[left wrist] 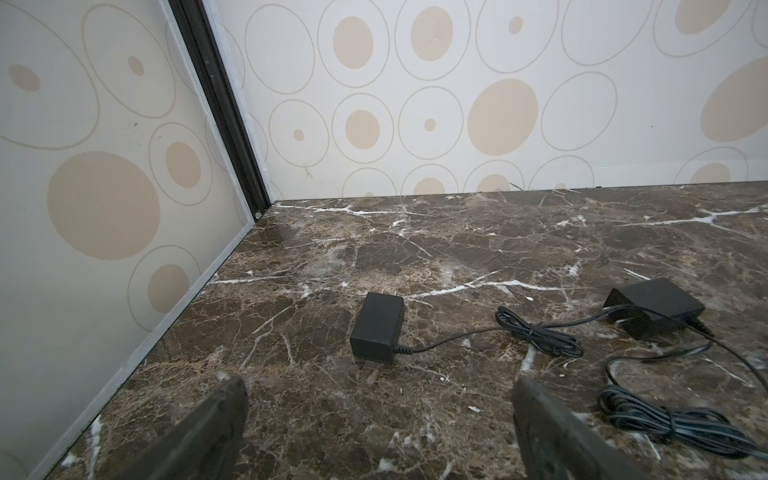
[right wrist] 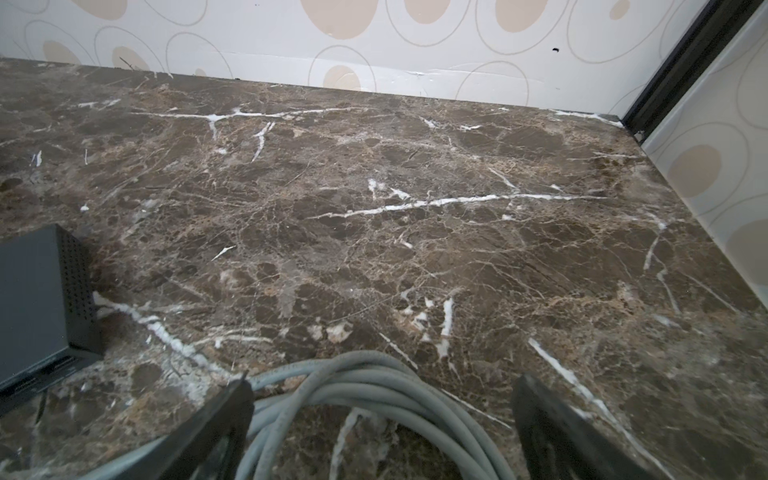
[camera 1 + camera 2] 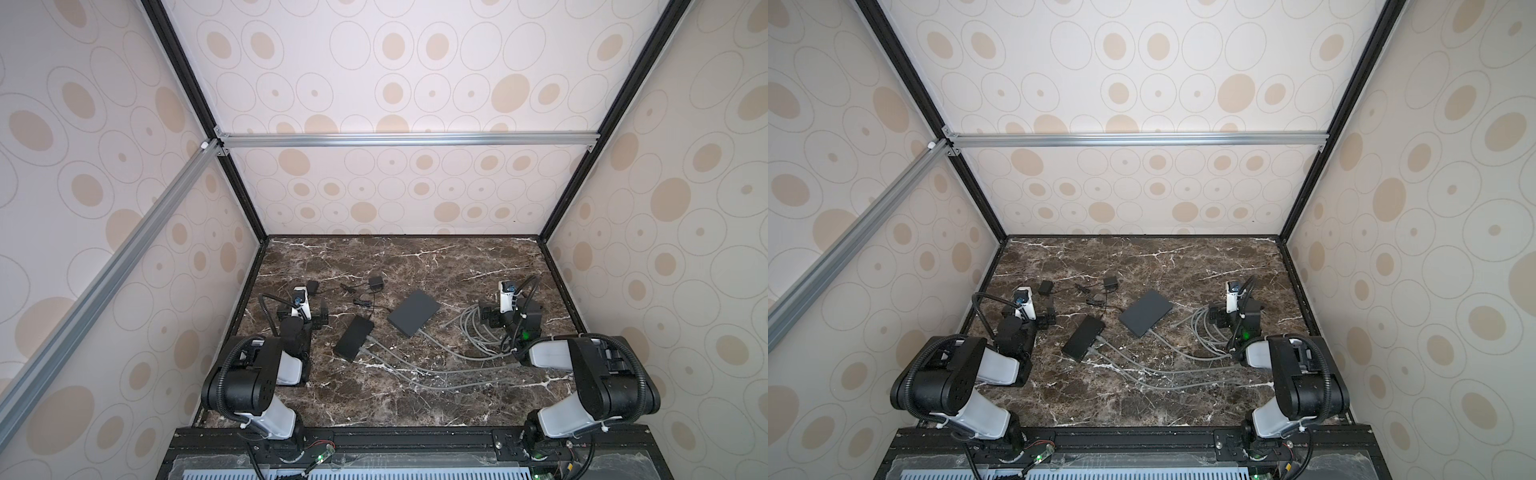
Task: Insert the plug into the switch port
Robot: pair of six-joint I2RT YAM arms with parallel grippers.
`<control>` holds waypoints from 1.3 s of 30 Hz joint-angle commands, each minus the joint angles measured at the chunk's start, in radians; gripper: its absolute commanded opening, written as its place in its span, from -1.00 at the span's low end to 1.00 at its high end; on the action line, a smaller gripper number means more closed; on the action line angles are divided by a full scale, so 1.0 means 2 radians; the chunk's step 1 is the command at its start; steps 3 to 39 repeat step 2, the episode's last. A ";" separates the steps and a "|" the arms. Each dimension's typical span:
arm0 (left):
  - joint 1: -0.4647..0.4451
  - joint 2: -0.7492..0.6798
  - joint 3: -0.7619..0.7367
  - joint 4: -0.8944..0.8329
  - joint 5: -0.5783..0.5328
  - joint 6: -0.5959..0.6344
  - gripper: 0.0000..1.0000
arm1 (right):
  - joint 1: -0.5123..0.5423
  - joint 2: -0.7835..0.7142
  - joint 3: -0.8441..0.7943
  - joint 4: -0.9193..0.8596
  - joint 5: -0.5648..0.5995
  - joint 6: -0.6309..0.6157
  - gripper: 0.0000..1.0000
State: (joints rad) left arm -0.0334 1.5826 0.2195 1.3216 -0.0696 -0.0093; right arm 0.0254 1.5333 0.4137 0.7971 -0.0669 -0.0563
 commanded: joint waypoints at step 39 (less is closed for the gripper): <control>0.004 -0.003 0.006 0.009 0.000 0.002 0.96 | -0.007 0.002 0.004 -0.004 -0.020 0.006 0.99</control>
